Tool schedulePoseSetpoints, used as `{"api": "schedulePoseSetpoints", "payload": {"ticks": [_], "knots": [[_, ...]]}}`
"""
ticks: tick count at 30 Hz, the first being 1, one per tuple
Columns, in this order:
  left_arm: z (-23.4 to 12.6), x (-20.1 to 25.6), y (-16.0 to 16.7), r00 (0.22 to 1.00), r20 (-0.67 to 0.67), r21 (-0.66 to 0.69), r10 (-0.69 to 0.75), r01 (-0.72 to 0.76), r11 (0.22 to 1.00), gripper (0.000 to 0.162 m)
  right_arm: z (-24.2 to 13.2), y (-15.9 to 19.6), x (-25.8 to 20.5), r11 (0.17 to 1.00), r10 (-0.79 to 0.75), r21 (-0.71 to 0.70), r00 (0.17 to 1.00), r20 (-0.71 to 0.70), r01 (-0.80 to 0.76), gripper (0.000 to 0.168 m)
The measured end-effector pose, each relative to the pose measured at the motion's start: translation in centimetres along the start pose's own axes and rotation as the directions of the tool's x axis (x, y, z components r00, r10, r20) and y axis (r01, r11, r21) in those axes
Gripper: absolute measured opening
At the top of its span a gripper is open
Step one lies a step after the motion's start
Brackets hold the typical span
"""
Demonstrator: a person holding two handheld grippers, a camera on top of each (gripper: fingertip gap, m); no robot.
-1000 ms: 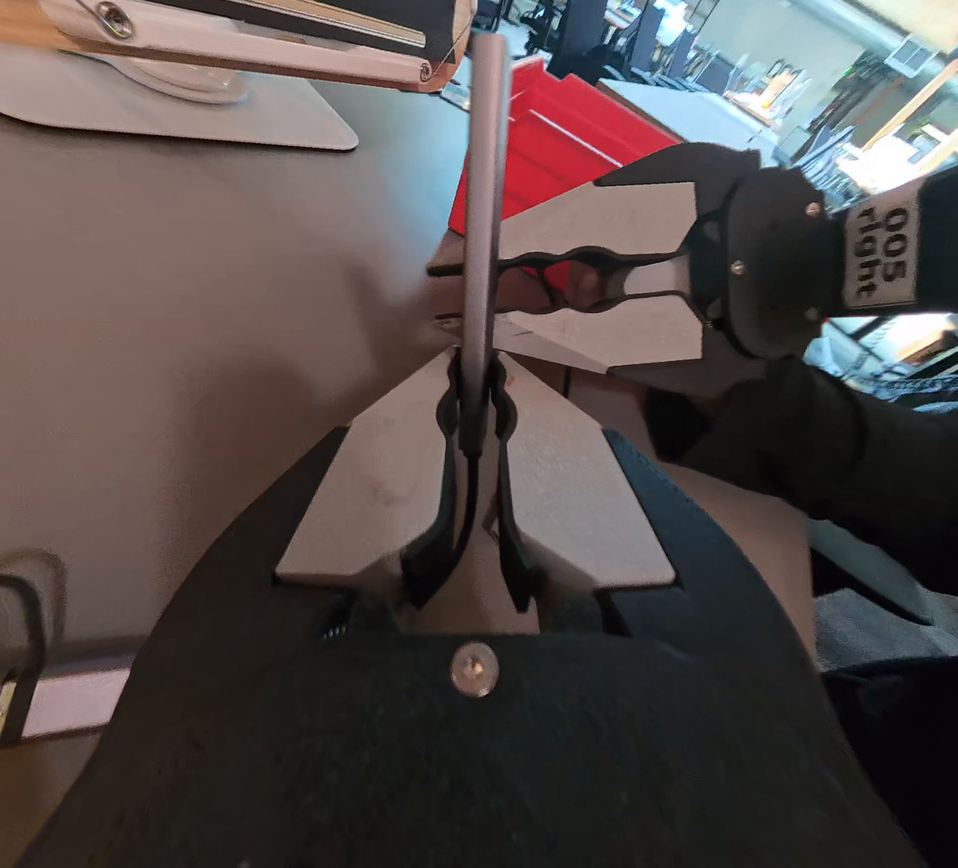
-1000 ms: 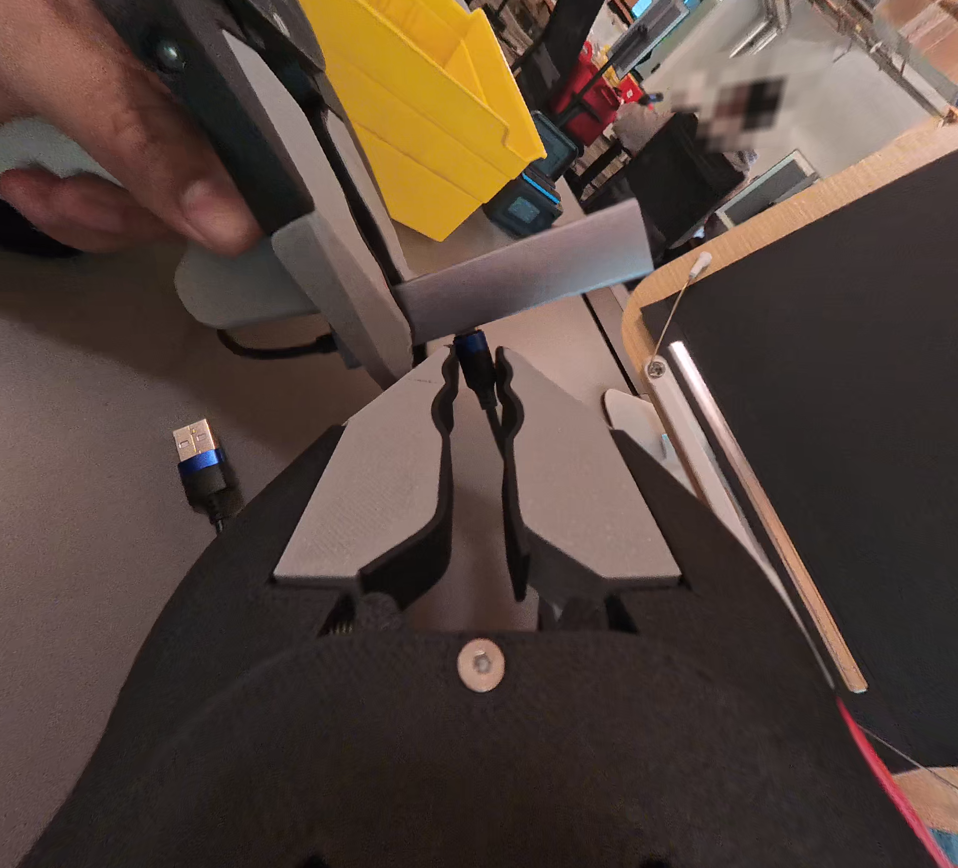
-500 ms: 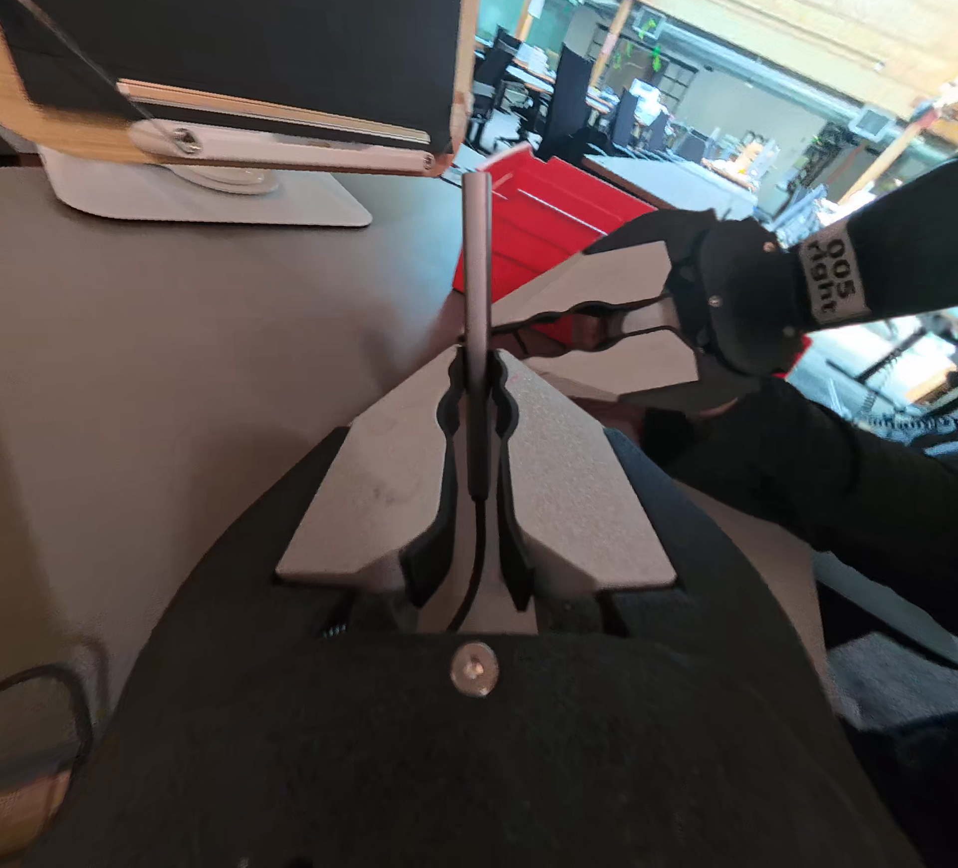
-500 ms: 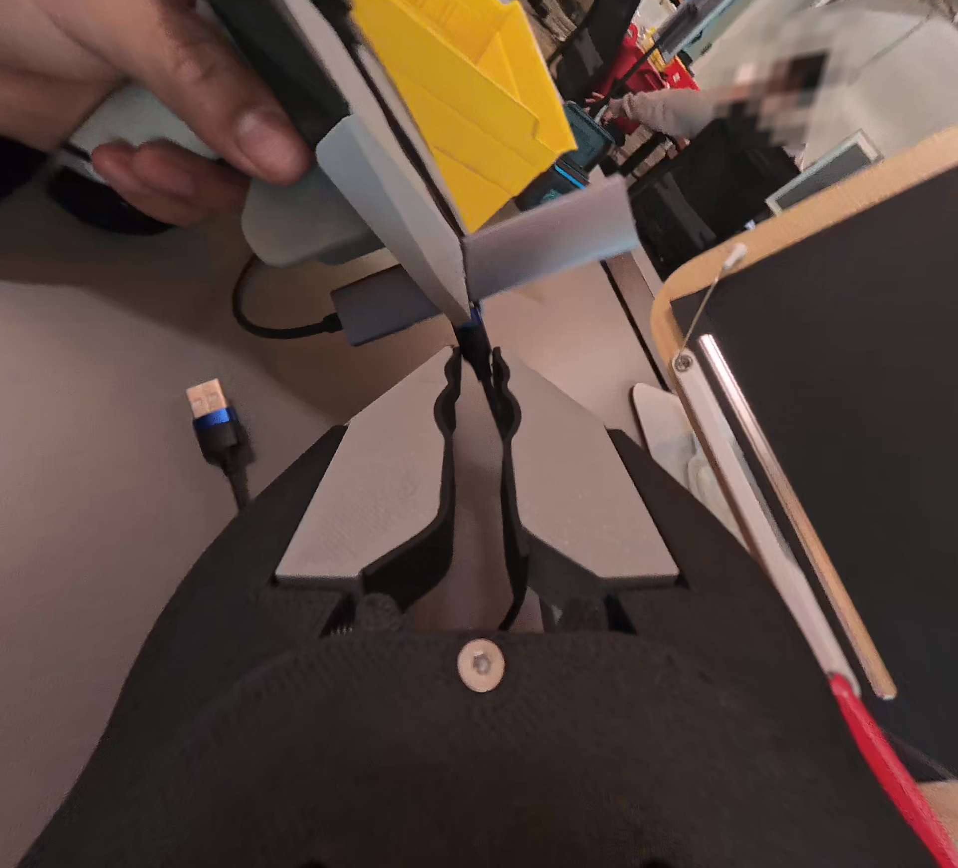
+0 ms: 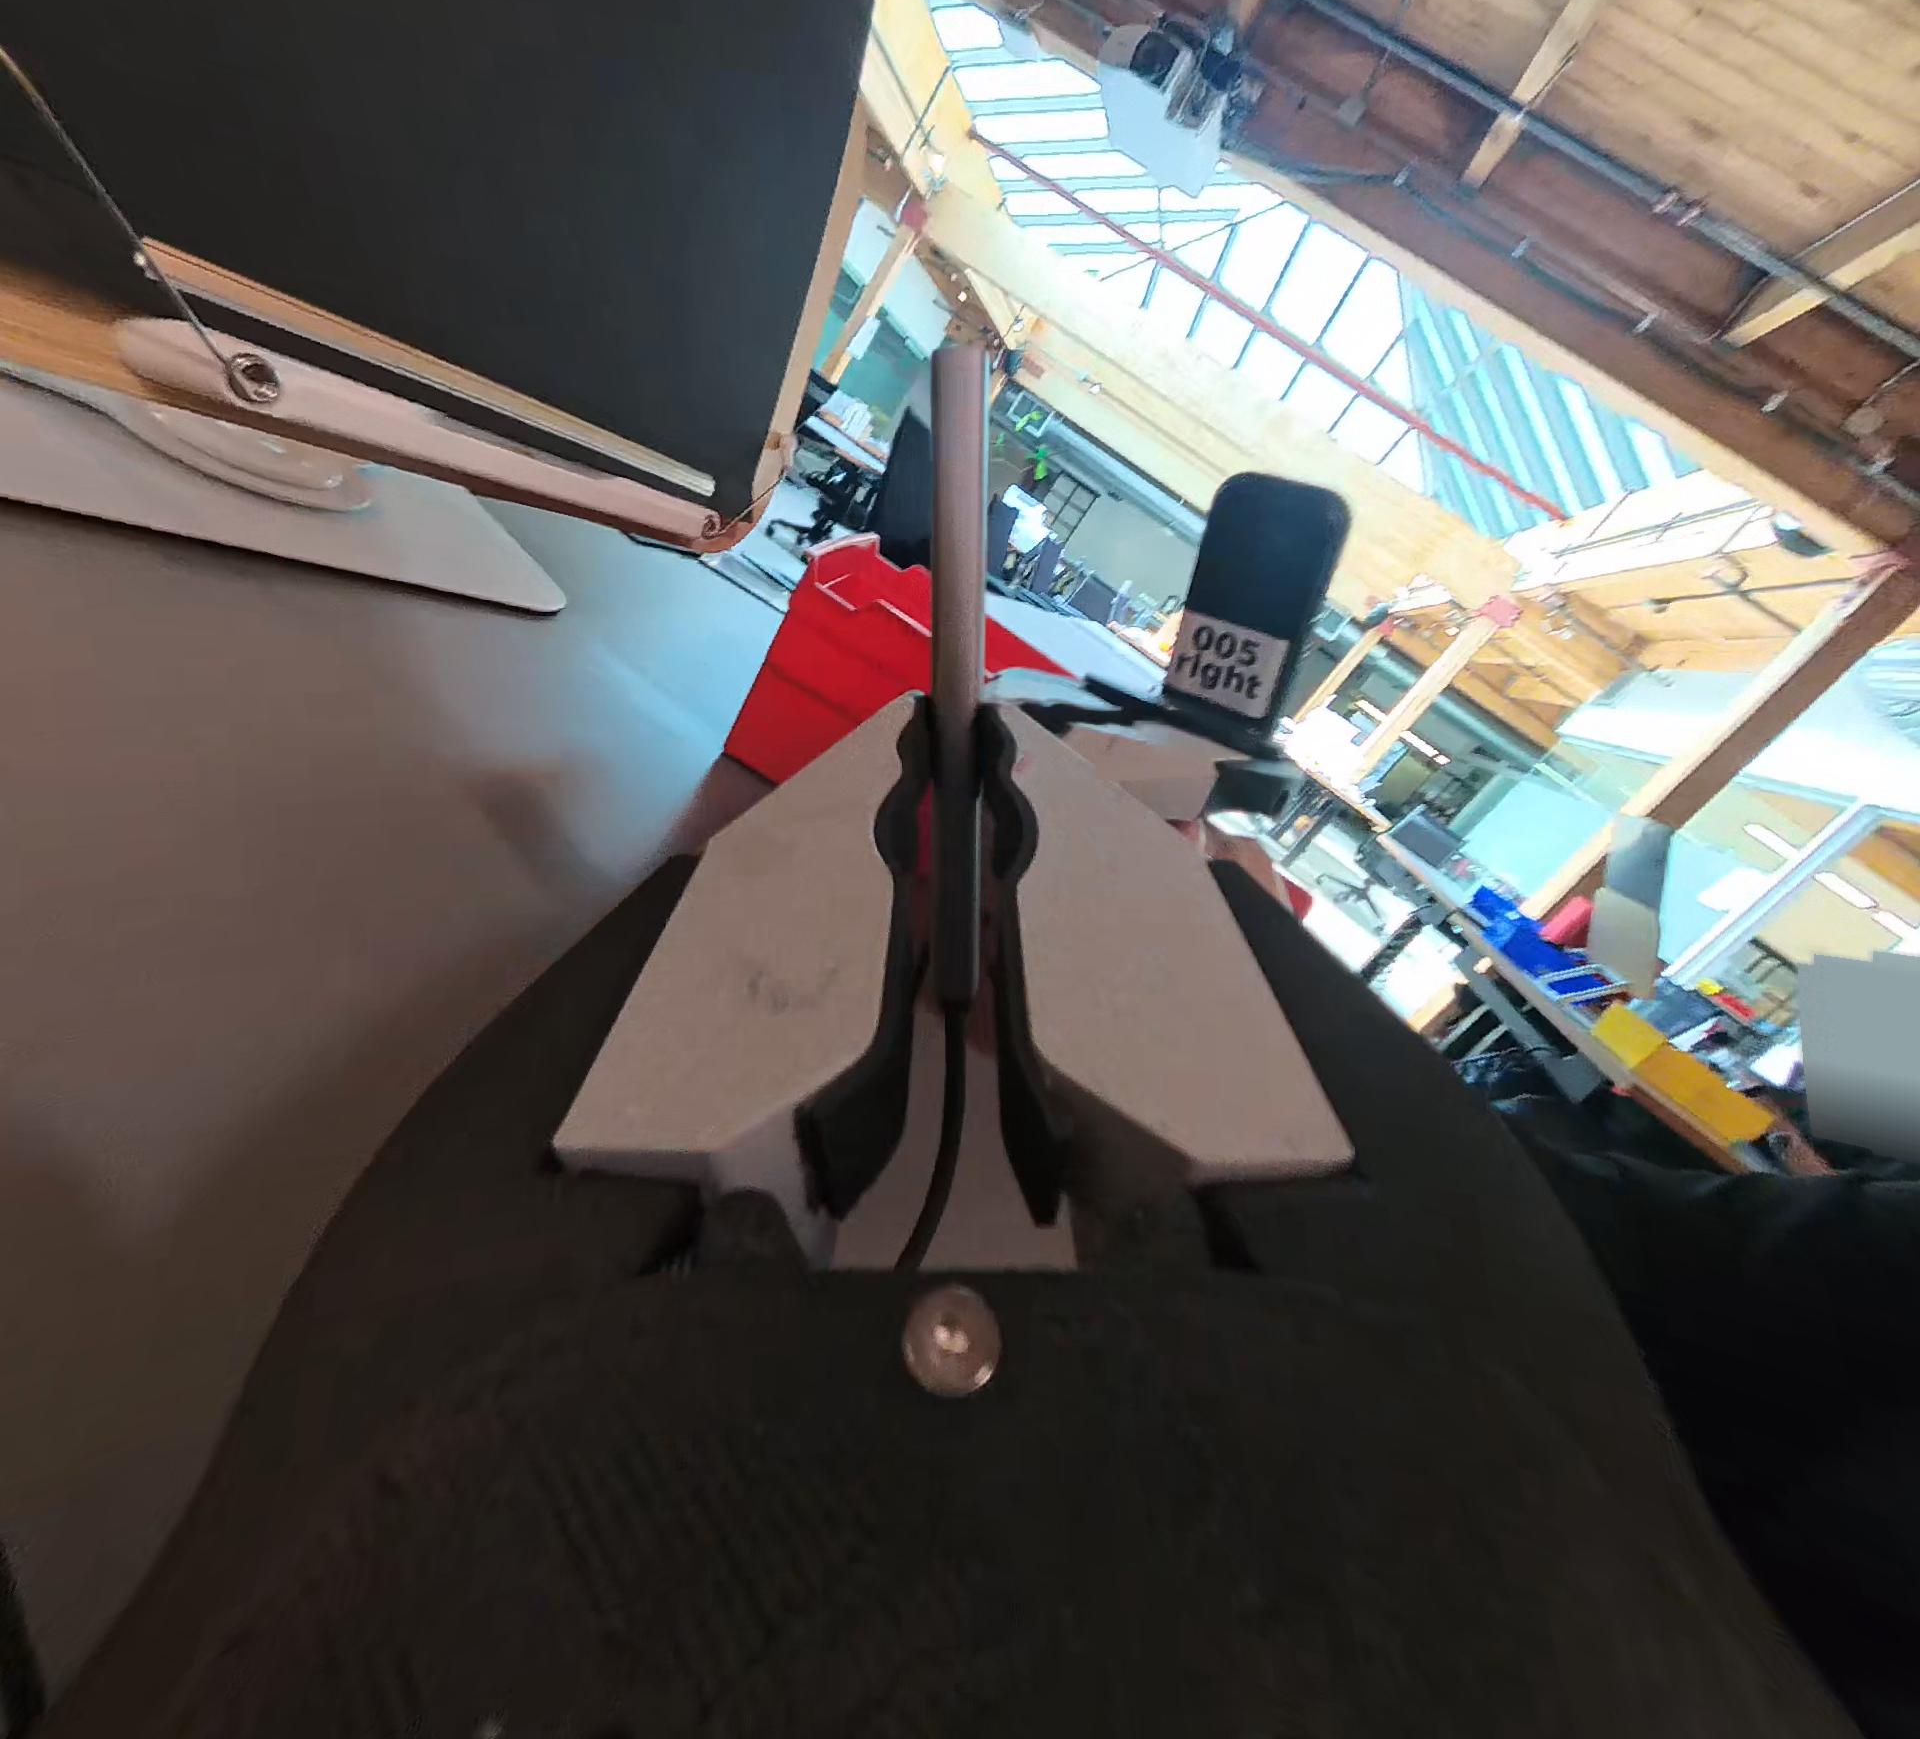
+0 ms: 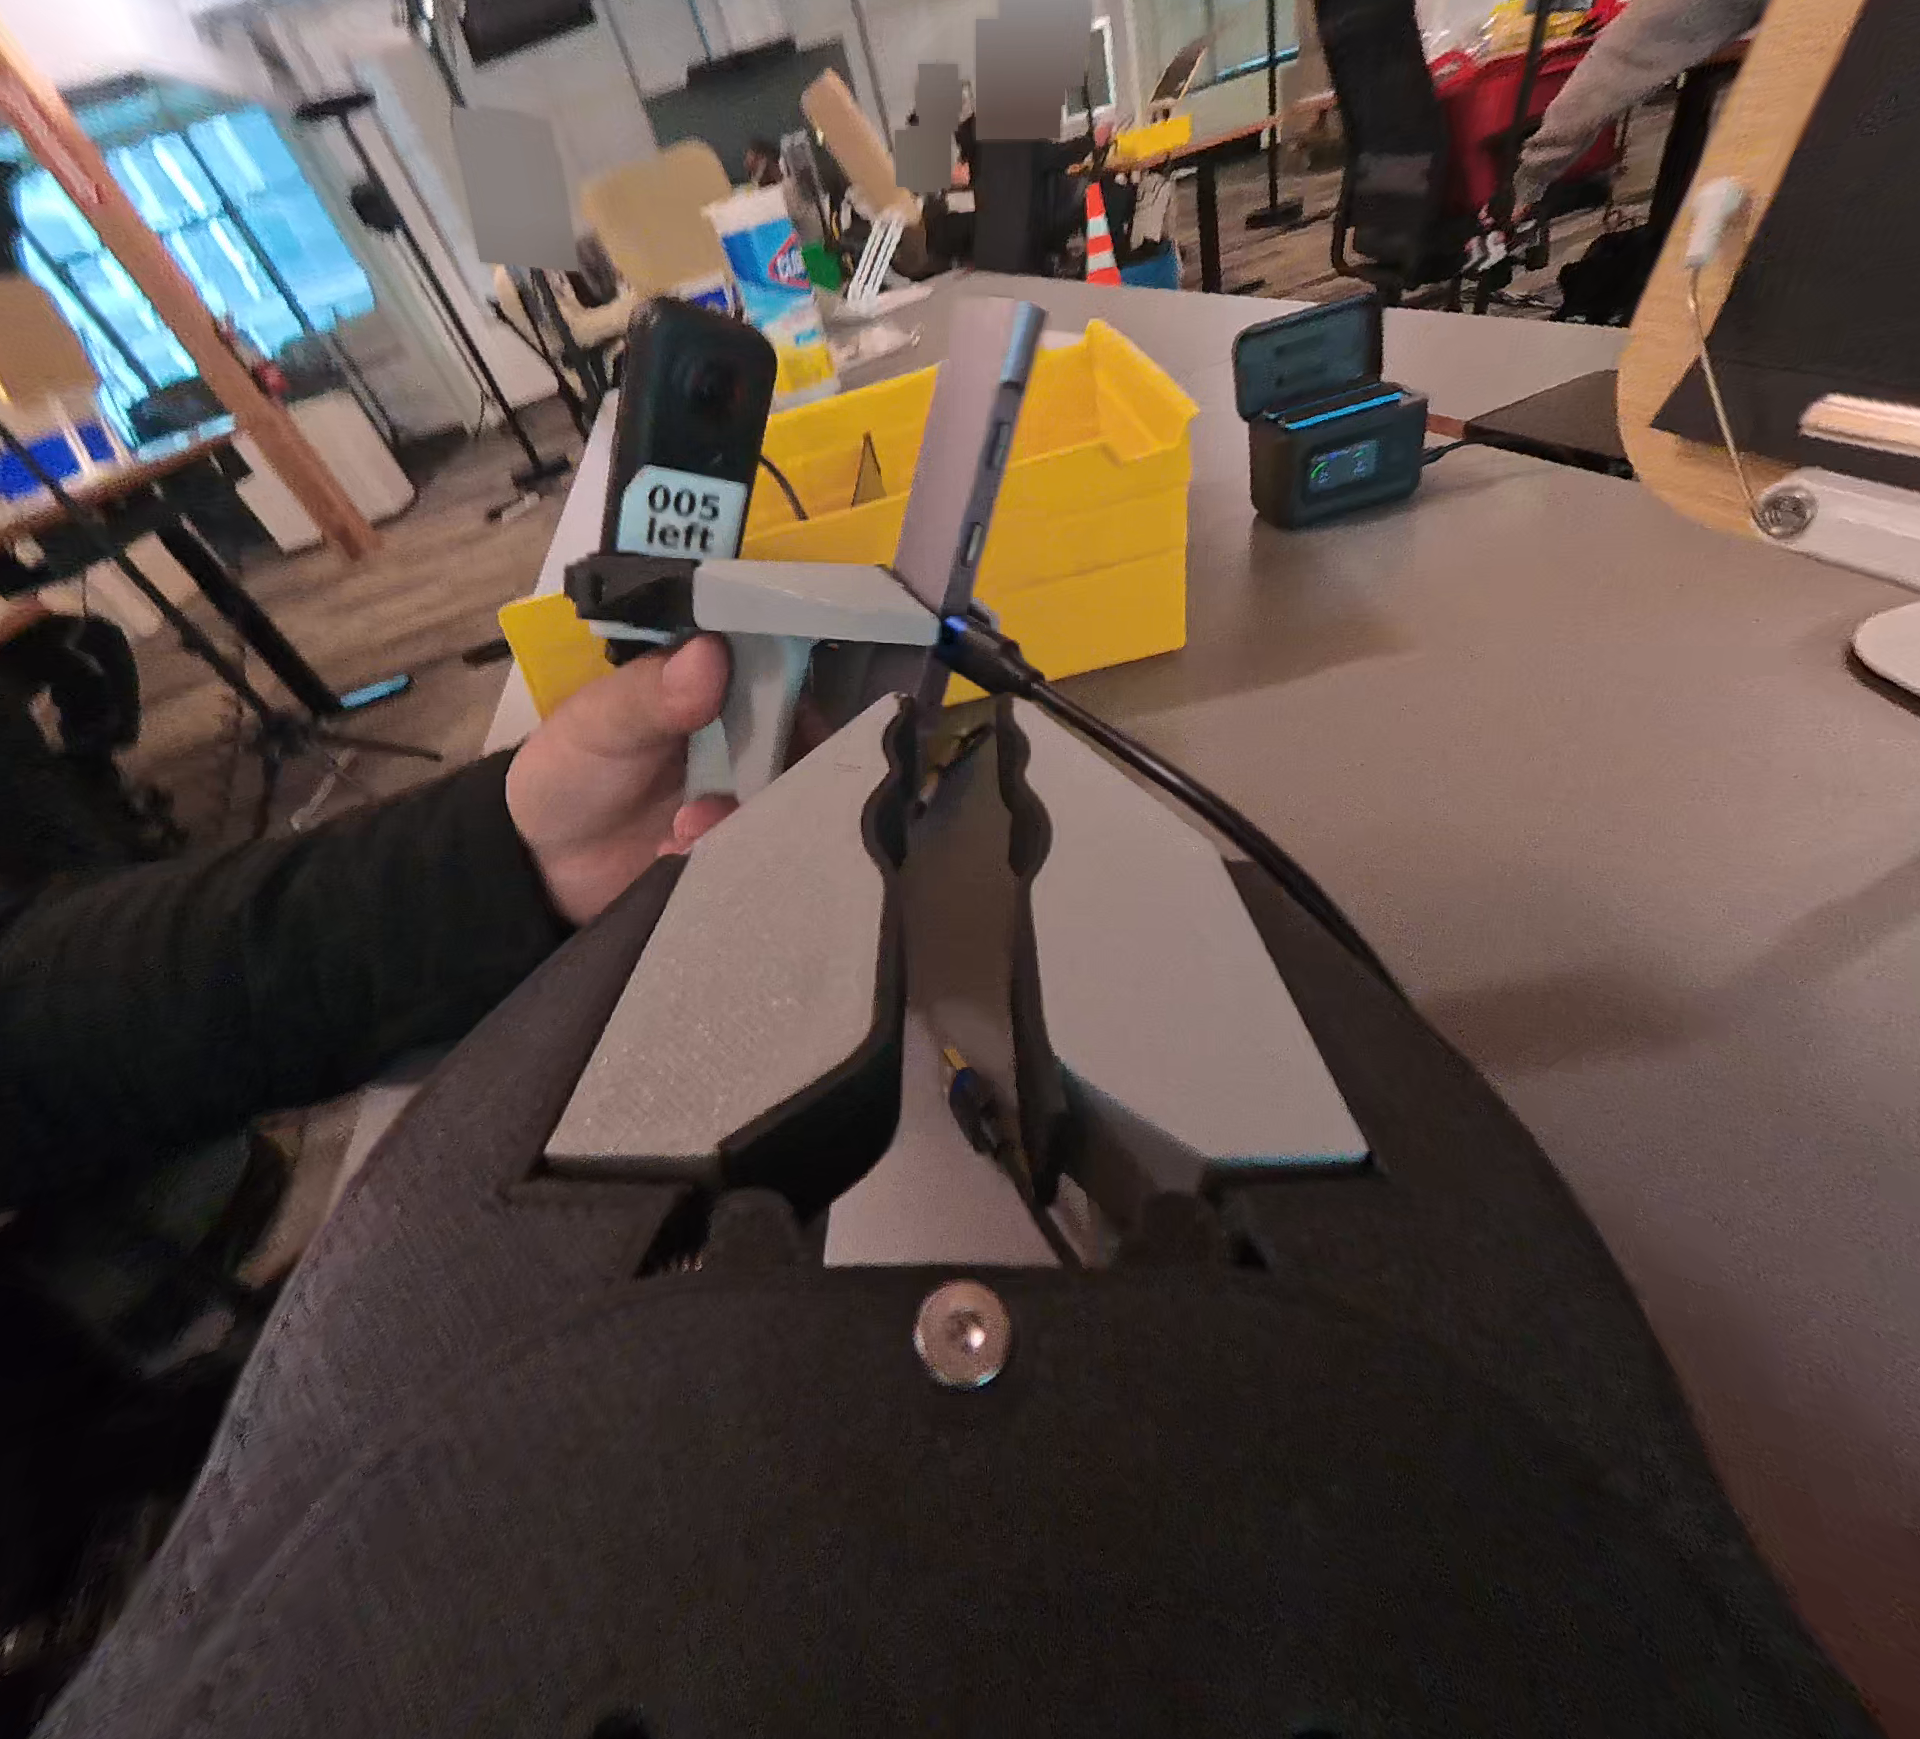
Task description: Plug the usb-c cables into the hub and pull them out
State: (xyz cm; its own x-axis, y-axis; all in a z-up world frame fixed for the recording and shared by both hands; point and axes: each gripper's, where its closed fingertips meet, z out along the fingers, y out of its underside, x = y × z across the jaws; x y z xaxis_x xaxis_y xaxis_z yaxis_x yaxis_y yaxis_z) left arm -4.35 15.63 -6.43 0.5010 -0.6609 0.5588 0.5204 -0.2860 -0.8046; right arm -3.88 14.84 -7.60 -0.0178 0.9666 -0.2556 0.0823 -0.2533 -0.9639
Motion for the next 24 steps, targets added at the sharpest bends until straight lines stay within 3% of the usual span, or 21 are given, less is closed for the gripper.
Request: {"api": "schedulePoseSetpoints", "payload": {"ticks": [5, 15, 20, 24], "knots": [[0.1, 0.6, -0.3, 0.998, -0.045, 0.022, -0.037, 0.038, 0.999, 0.007, 0.0, -1.0, 0.2, 0.987, 0.112, 0.114, 0.993, 0.043, -0.117, 0.002], [0.3, 1.0, 0.8, 0.999, -0.046, -0.053, -0.006, 0.004, 0.999, 0.007, -1.6, -3.6, 0.0, 0.955, 0.103, 0.272, 0.991, 0.082, -0.122, 0.0], [0.5, 1.5, 0.9, 0.998, -0.057, -0.059, 0.026, -0.03, 0.998, 0.007, -1.3, -3.2, -0.5, 0.957, 0.134, 0.238, 0.981, 0.139, -0.164, 0.0], [-0.1, 1.5, -0.3, 0.997, -0.078, 0.01, 0.0, 0.001, 1.0, 0.007, -1.2, -2.9, -0.2, 0.962, 0.137, 0.219, 0.983, 0.124, -0.162, 0.005]]}}
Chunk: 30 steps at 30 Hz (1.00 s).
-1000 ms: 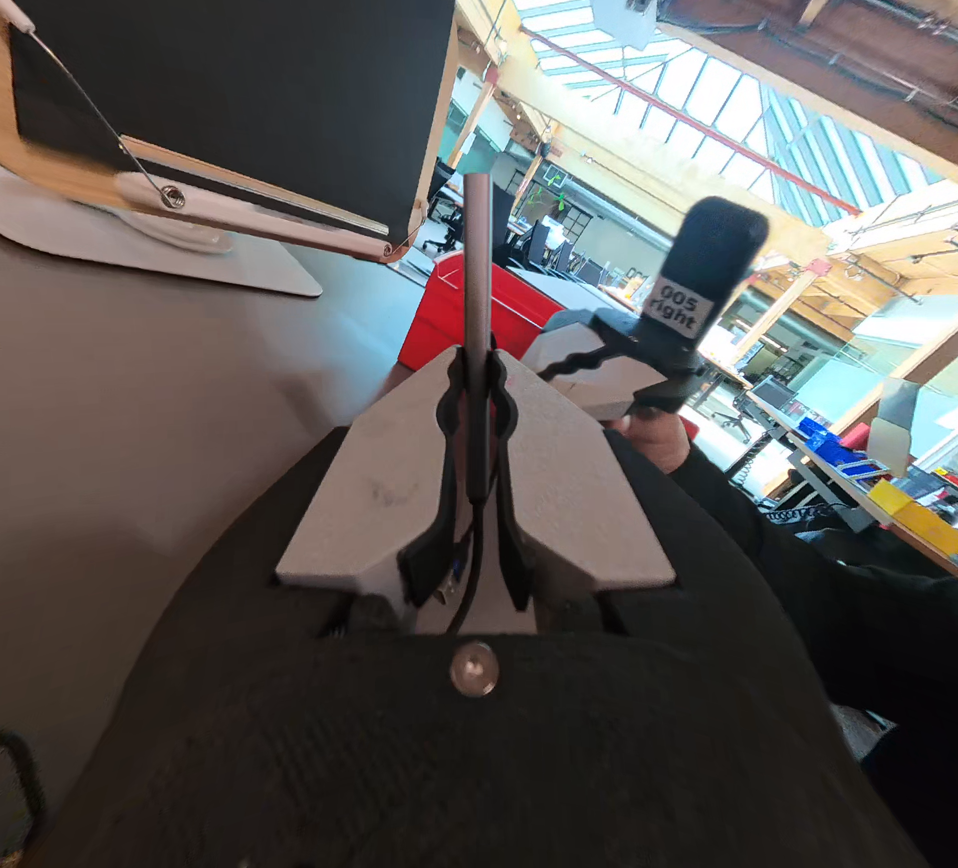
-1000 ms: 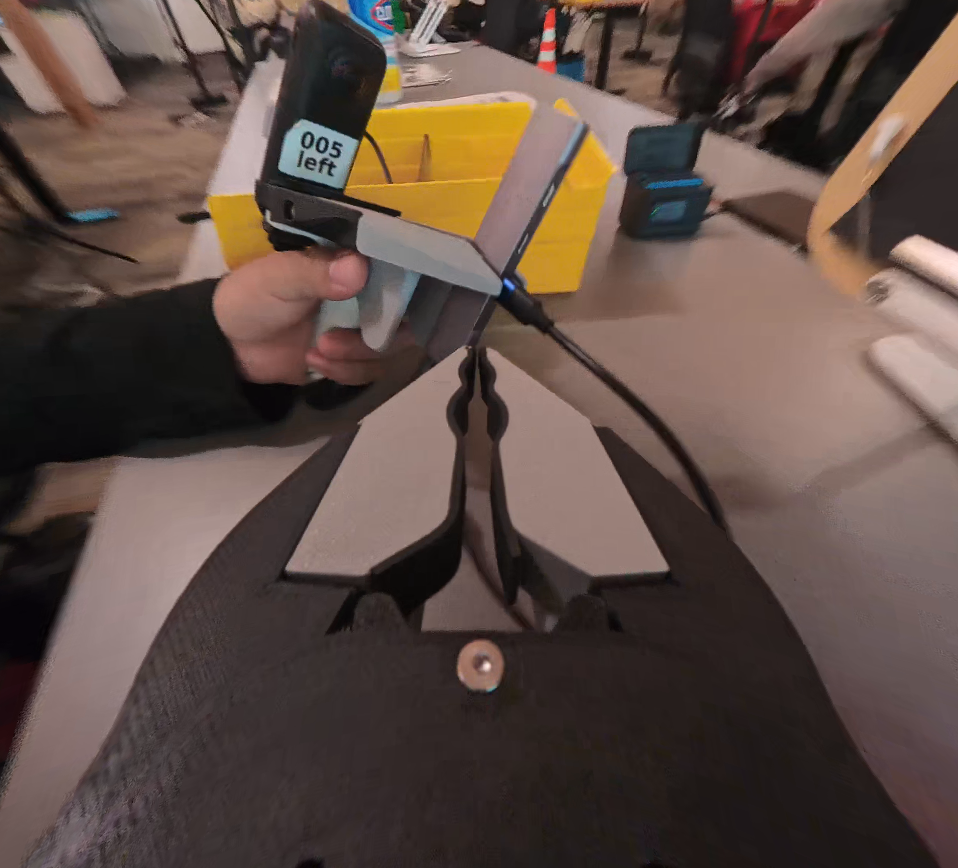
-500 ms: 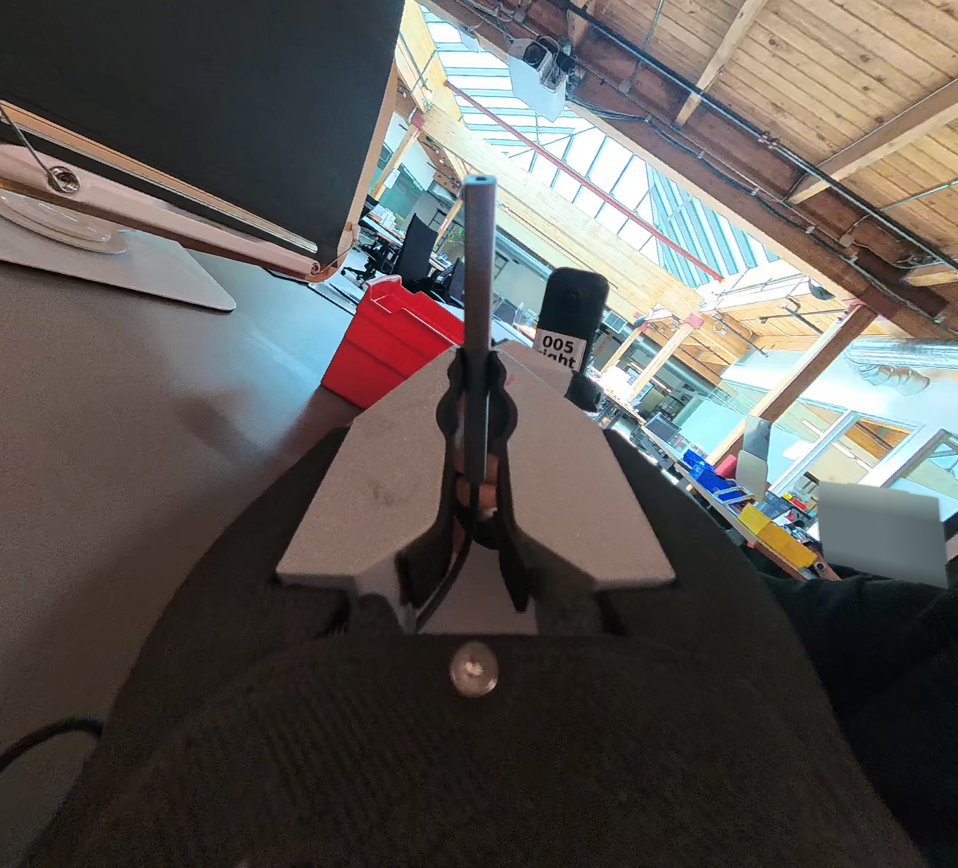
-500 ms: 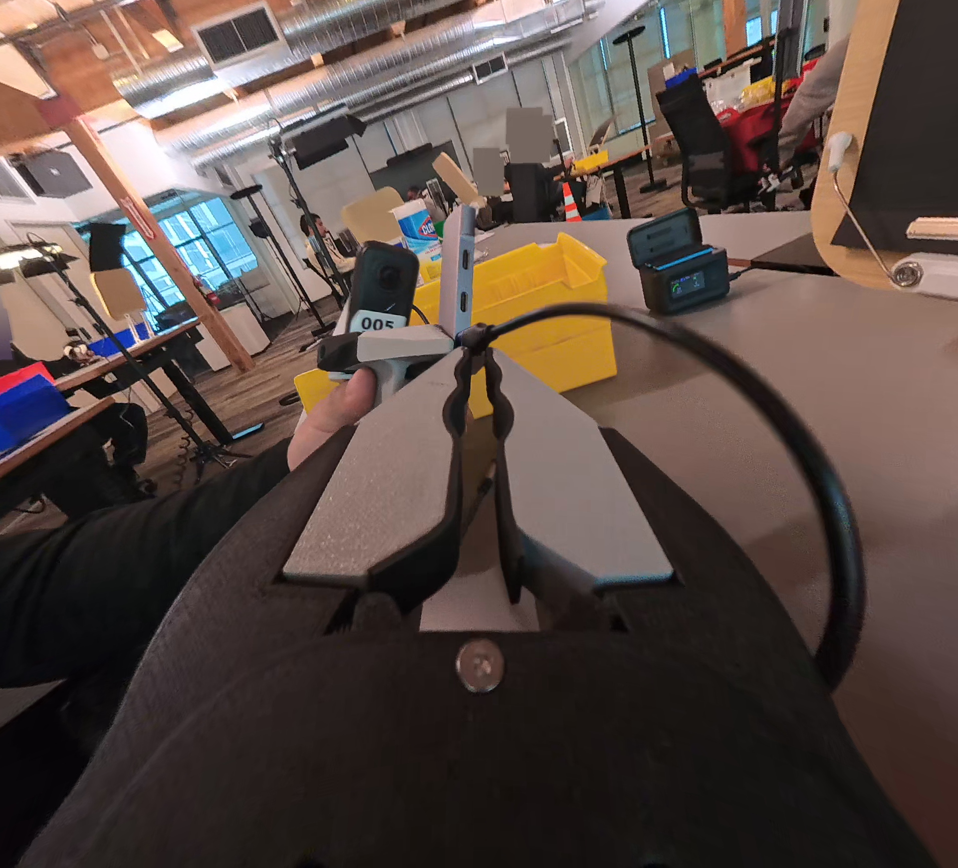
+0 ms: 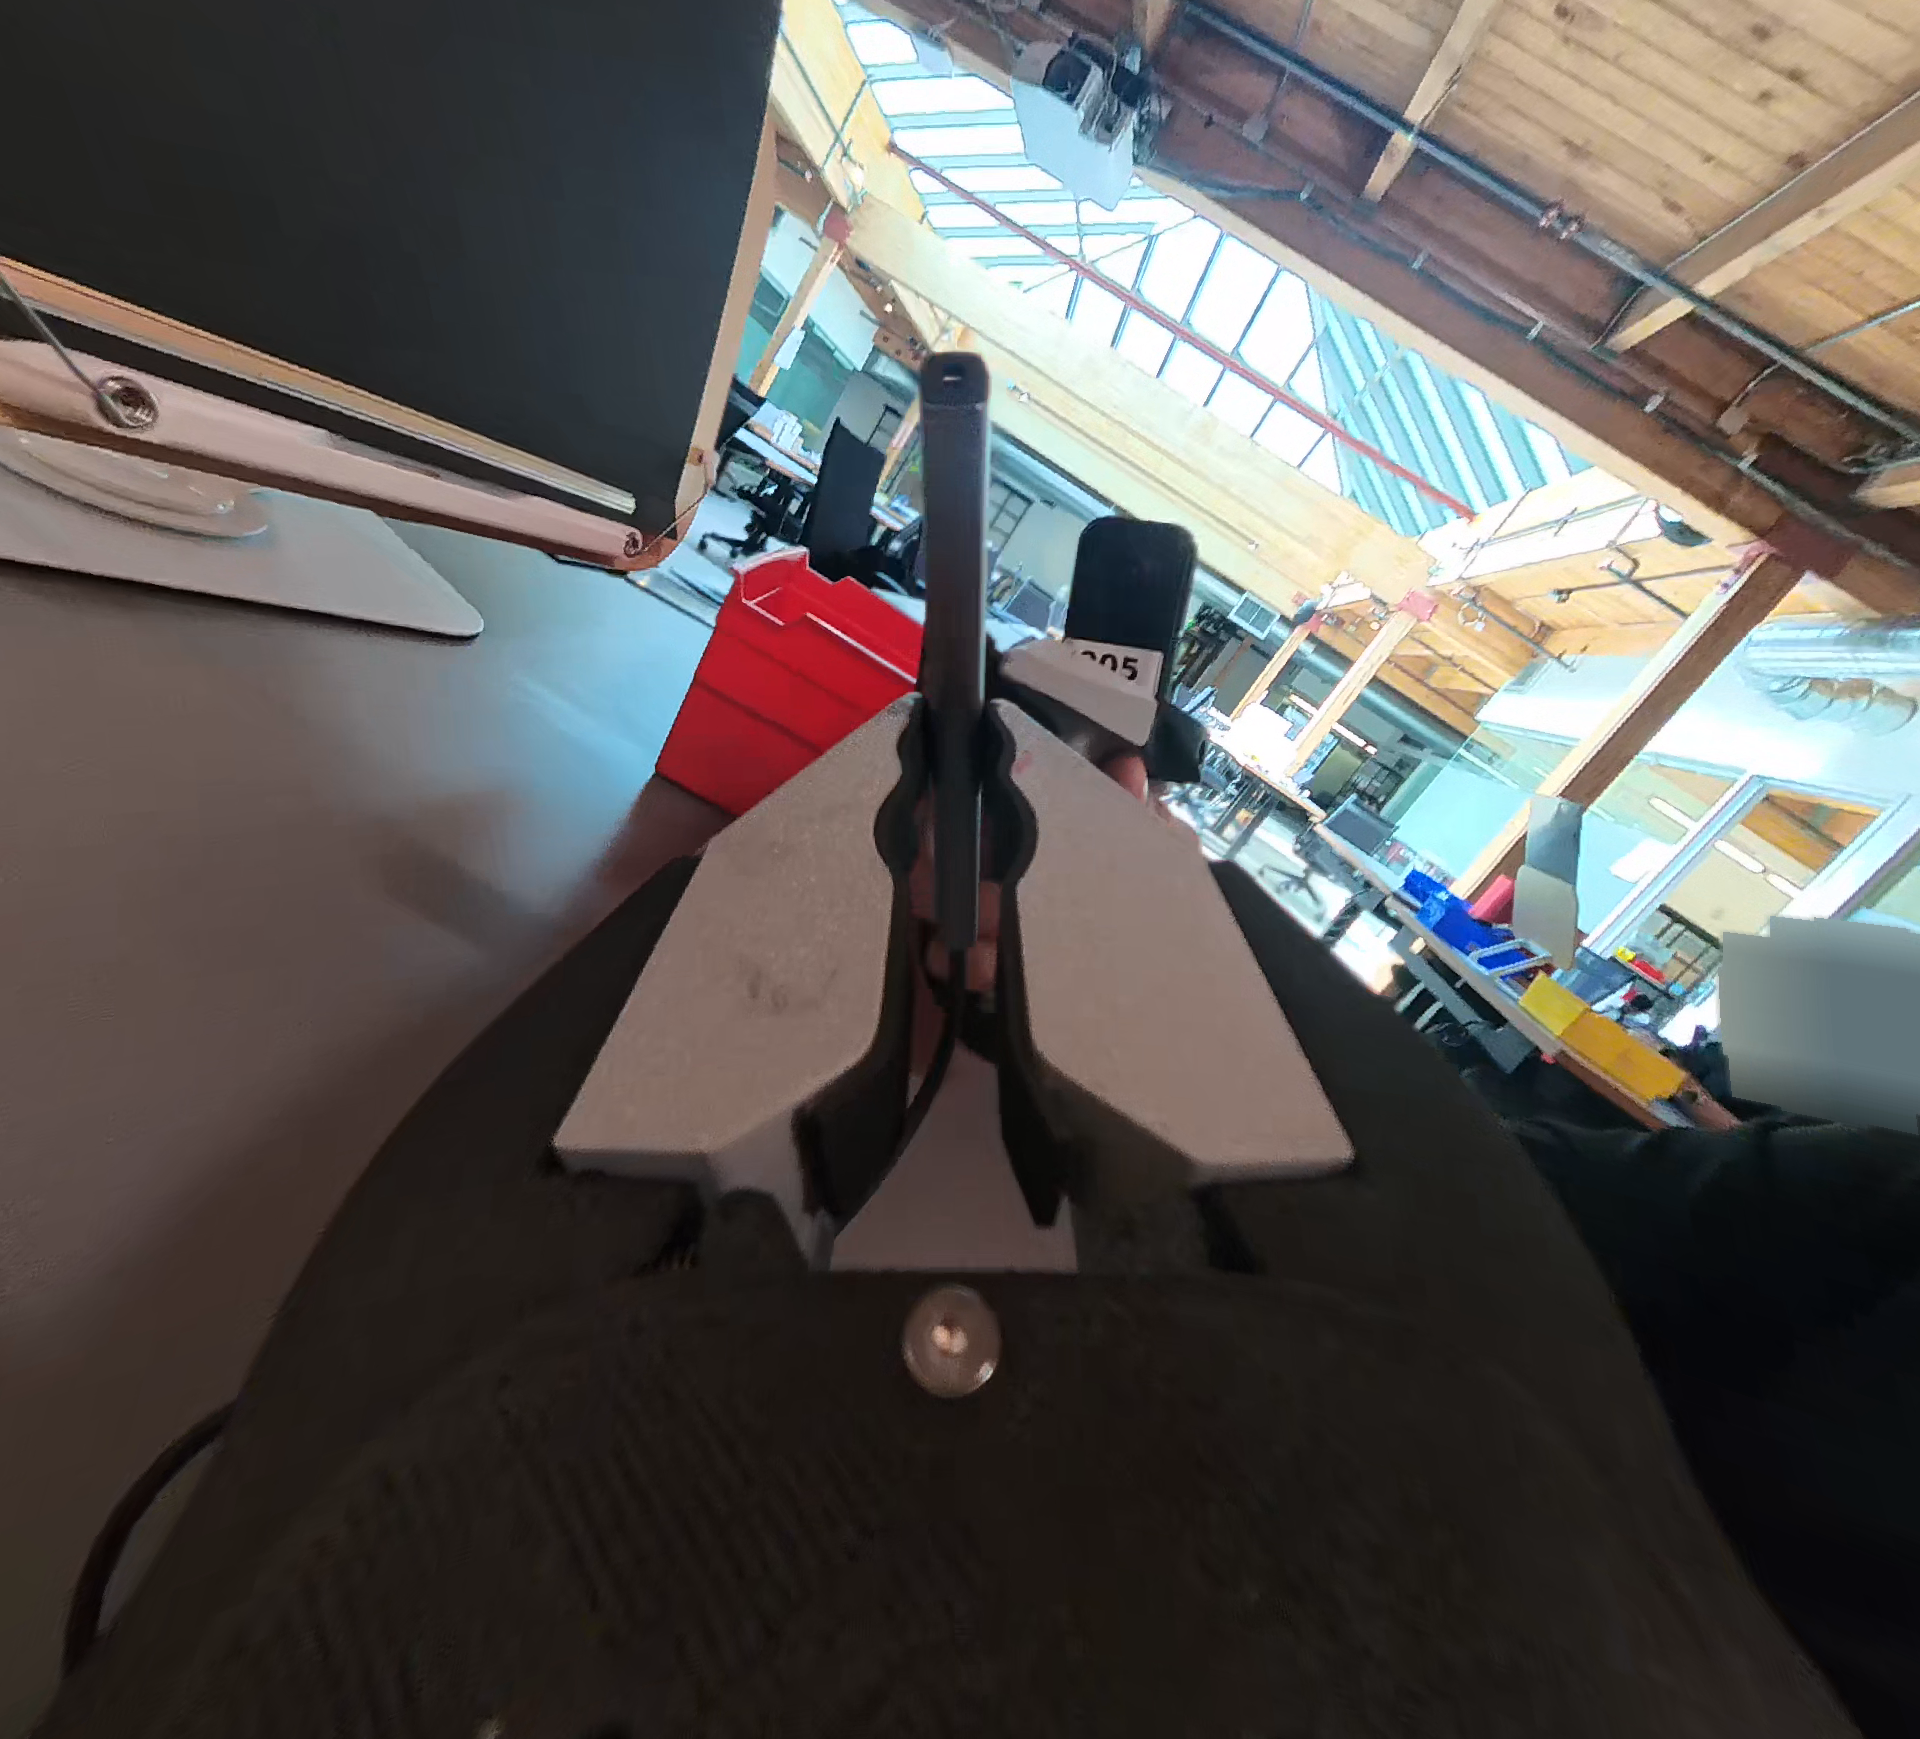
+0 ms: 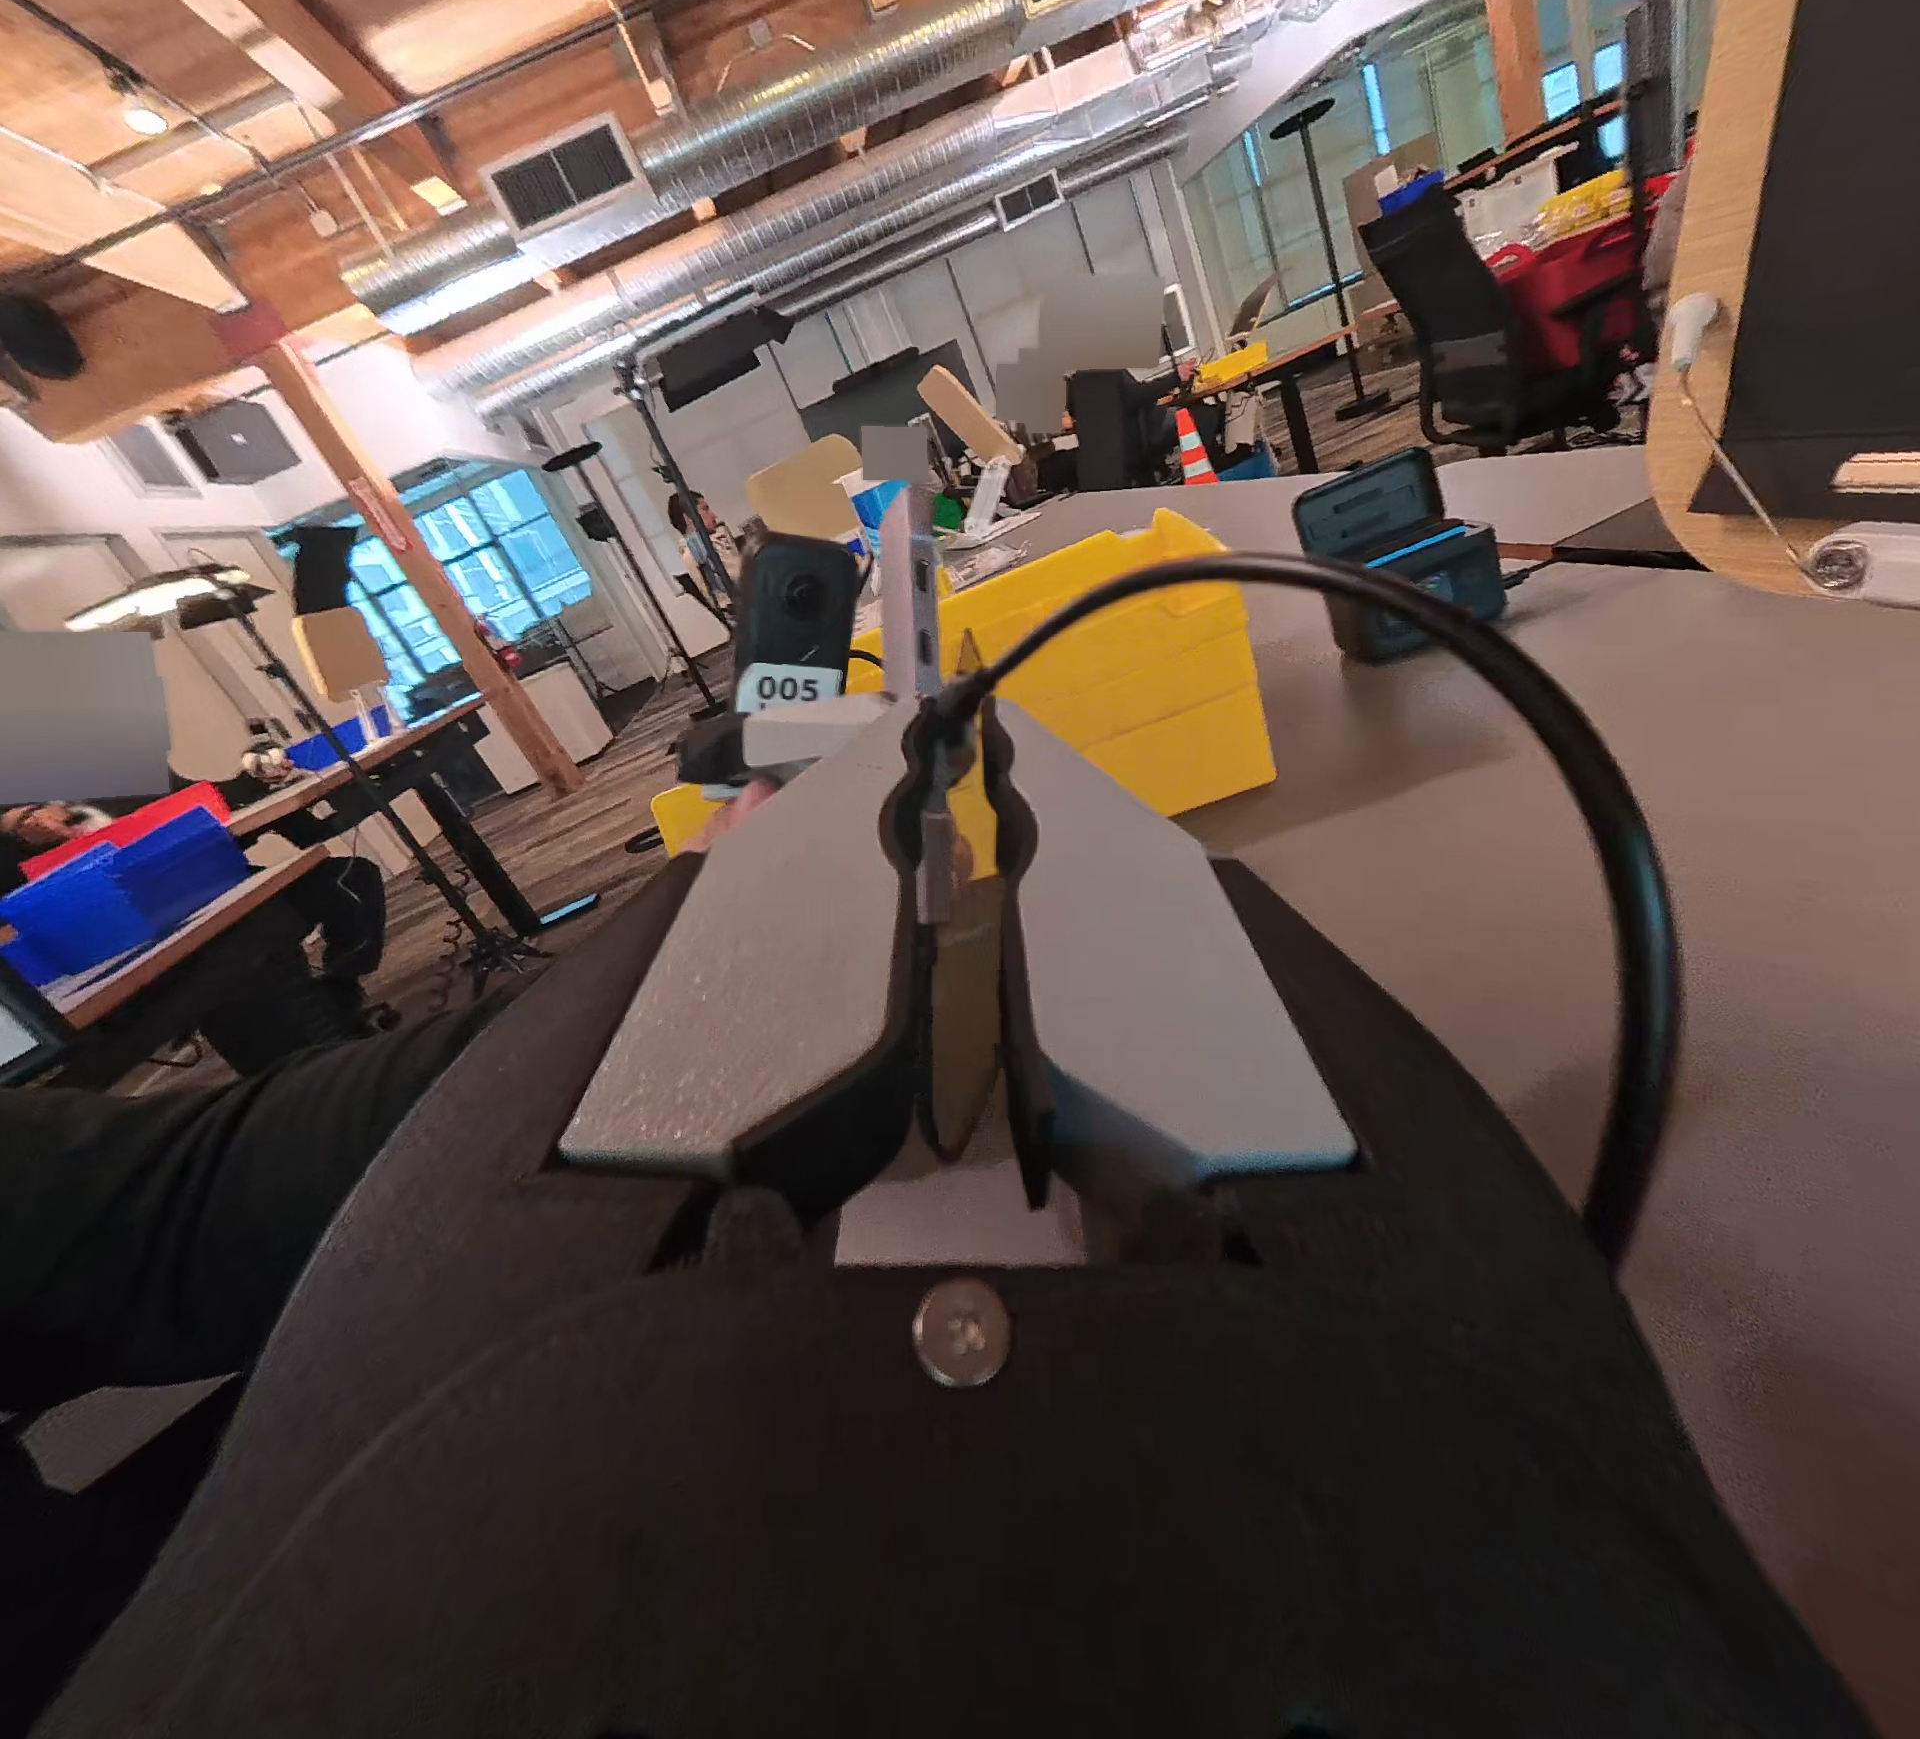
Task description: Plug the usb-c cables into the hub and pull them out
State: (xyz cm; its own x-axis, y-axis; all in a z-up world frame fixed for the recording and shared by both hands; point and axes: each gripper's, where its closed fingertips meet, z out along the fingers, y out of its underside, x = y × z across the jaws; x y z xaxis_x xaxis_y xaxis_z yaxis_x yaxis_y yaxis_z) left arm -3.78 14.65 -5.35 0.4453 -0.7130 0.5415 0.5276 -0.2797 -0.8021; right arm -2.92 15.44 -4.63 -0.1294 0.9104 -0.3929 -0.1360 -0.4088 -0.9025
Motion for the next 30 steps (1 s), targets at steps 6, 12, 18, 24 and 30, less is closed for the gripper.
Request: {"api": "schedulePoseSetpoints", "payload": {"ticks": [6, 12, 18, 24, 30], "knots": [[0.5, 0.5, 0.8, 1.0, -0.022, -0.036, 0.006, -0.007, 0.999, 0.007, 0.4, 0.3, -0.2, 1.0, -0.03, -0.008, 1.0, -0.004, 0.03, 0.007], [0.4, 0.7, 1.0, 0.999, -0.047, -0.052, -0.015, 0.013, 0.999, 0.007, 0.4, 0.3, -0.7, 0.999, -0.035, -0.02, 0.999, 0.026, 0.035, 0.004], [0.2, 0.6, 0.9, 0.999, -0.021, -0.056, 0.03, -0.032, 0.998, 0.008, 0.2, -0.2, -0.7, 0.996, -0.09, -0.015, 0.996, -0.005, 0.089, 0.004], [0.3, 0.9, 1.2, 0.998, -0.031, -0.071, 0.061, -0.063, 0.996, 0.008, -0.2, -0.7, -0.9, 0.998, -0.068, 0.008, 0.998, 0.019, 0.068, 0.004], [0.7, 1.5, 2.2, 0.993, -0.054, -0.122, 0.108, -0.113, 0.986, 0.007, 0.0, -0.7, -1.6, 1.0, -0.004, 0.022, 0.996, 0.084, 0.002, 0.003]]}}
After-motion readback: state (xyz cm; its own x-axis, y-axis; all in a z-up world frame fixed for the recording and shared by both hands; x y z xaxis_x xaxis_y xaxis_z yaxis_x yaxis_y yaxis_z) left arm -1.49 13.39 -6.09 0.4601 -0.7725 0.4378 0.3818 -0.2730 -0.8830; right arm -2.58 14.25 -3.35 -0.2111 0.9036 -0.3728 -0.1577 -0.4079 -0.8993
